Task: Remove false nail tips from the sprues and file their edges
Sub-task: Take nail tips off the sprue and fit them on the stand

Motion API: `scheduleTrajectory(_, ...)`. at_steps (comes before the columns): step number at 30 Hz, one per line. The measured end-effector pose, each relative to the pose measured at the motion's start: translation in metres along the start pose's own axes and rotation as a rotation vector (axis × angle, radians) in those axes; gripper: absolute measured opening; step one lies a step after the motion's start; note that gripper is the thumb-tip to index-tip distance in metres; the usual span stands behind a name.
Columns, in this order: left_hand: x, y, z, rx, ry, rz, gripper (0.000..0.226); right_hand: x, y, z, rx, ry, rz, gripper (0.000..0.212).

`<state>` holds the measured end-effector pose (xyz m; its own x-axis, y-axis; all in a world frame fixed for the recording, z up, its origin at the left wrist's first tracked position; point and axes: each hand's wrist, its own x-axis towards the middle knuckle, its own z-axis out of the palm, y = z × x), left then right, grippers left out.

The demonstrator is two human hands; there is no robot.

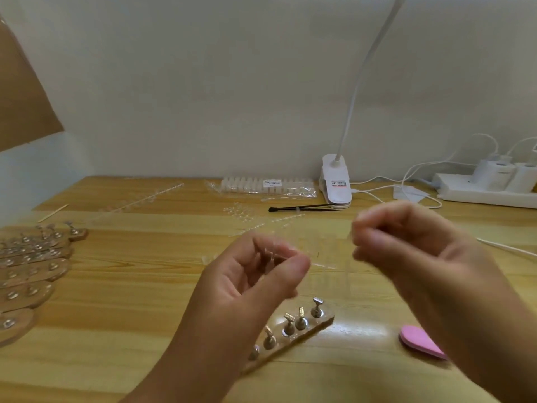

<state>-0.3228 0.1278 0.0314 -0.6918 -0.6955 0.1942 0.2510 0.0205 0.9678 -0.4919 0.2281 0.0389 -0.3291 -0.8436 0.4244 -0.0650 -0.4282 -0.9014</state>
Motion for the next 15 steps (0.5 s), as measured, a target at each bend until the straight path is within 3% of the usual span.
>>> scheduleTrajectory(2,-0.001,0.005,-0.002,0.052,-0.078,0.121,0.010,0.007,0.000,-0.005,0.455,0.031,0.350,0.044)
scheduleTrajectory(3,0.000,0.007,-0.003,0.024,-0.122,0.109,0.008,0.008,-0.001,-0.006,0.494,0.023,0.395,0.046)
scheduleTrajectory(8,0.010,0.005,-0.008,-0.322,-0.256,-0.276,0.018,0.006,-0.001,-0.007,-0.214,-0.069,0.170,0.017)
scheduleTrajectory(11,0.011,0.003,-0.010,-0.452,-0.292,-0.370,0.019,0.005,0.008,-0.008,-0.518,-0.021,-0.037,0.017)
scheduleTrajectory(15,0.013,0.003,-0.019,-0.619,-0.348,-0.466,0.046,0.006,0.016,-0.014,-0.788,-0.113,-0.266,0.021)
